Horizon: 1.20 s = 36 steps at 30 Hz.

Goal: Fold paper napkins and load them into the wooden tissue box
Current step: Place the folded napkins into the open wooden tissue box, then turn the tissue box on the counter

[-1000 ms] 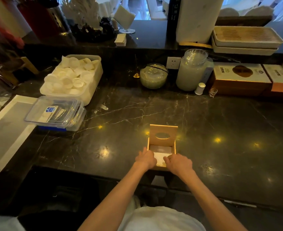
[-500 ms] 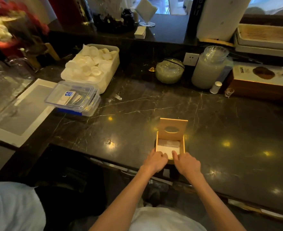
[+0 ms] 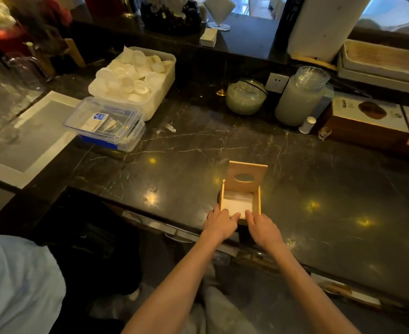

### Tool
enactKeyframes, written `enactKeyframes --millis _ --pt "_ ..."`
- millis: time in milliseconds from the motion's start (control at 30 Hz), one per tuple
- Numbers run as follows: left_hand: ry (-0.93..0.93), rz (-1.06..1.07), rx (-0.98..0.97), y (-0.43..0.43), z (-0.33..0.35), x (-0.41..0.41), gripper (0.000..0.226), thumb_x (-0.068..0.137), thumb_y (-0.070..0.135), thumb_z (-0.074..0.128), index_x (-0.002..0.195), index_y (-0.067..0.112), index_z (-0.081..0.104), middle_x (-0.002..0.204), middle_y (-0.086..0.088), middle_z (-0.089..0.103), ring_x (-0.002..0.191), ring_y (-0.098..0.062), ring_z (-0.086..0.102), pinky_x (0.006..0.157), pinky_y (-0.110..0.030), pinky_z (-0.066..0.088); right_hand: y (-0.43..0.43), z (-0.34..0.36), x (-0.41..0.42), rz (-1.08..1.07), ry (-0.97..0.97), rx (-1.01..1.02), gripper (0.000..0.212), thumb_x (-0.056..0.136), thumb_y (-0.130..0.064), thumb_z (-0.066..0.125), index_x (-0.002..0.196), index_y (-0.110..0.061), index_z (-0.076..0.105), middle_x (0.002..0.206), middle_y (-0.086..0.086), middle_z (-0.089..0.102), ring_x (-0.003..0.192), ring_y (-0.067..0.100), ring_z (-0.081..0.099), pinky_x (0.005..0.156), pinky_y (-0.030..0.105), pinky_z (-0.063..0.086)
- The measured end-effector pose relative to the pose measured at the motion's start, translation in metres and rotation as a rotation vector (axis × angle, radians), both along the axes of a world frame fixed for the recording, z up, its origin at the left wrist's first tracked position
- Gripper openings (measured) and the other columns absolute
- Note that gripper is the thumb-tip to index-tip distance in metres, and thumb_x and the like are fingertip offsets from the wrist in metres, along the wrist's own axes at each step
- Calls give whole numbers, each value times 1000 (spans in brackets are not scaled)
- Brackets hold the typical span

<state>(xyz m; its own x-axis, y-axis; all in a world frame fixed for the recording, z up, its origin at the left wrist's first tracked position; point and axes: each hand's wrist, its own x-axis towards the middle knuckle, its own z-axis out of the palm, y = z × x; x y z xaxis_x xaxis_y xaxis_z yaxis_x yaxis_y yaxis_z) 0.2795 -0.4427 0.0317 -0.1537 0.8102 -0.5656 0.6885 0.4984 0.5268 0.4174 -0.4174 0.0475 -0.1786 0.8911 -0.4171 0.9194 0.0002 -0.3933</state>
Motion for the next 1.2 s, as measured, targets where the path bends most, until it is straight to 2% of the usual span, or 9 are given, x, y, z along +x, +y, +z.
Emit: enactKeyframes --millis 133,267,367,533,700,833,1033,1133,1200 --pt "-111 20 156 -14 -2 -1 47 101 44 40 141 21 42 153 -7 32 139 -26 36 110 -48 40 -6 4 7 -63 230 79 33 101 -35 42 126 -20 57 123 3 62 109 19 60 93 37 51" --pt "-426 289 341 -33 -3 -4 35 102 26 46 130 35 26 139 1 47 116 -10 55 83 -20 52 -12 19 12 -345 683 -8 39 100 -31 49 136 -19 40 126 -4 55 115 16 57 91 31 51" --pt "-665 429 296 -28 -2 -2 54 105 30 39 151 27 11 143 12 33 130 -9 40 101 -21 39 -3 12 15 -483 842 -194 51 98 -50 43 146 -34 35 141 -6 49 130 18 48 110 50 38" --pt "-764 498 276 -7 -3 0 54 106 33 34 156 29 13 155 1 37 140 -15 38 119 -41 30 23 5 14 -377 832 -290 42 93 -63 38 134 -55 46 129 -10 63 122 13 58 107 51 42" --pt "-699 583 298 11 9 -10 52 107 24 32 156 26 14 151 4 39 134 -10 39 110 -29 31 51 17 -2 -287 826 -359 44 102 -41 37 146 -44 33 137 -11 55 127 12 51 112 43 36" --pt "-661 582 293 10 1 -13 55 107 24 31 157 30 8 157 5 29 142 -12 28 117 -35 24 57 16 -10 -245 787 -342 50 105 -31 34 153 -30 20 154 0 37 140 21 36 111 36 30" --pt "-562 569 315 12 10 -6 58 107 15 30 157 25 3 157 7 21 145 -9 18 119 -32 17 59 14 1 -134 793 -351 54 105 -31 35 154 -34 13 158 -2 30 142 20 32 112 37 28" --pt "-552 614 356 3 17 -3 56 106 19 35 156 26 10 145 13 30 138 -5 26 114 -28 25 42 13 4 -153 649 -211 56 102 -31 43 152 -32 19 159 -2 26 144 20 28 116 44 26" --pt "-486 743 385 -14 18 -7 44 105 28 39 148 33 31 133 17 48 127 -7 47 105 -28 39 19 16 3 -200 503 -28 48 98 -22 51 145 -25 39 151 2 38 137 19 39 112 48 35"
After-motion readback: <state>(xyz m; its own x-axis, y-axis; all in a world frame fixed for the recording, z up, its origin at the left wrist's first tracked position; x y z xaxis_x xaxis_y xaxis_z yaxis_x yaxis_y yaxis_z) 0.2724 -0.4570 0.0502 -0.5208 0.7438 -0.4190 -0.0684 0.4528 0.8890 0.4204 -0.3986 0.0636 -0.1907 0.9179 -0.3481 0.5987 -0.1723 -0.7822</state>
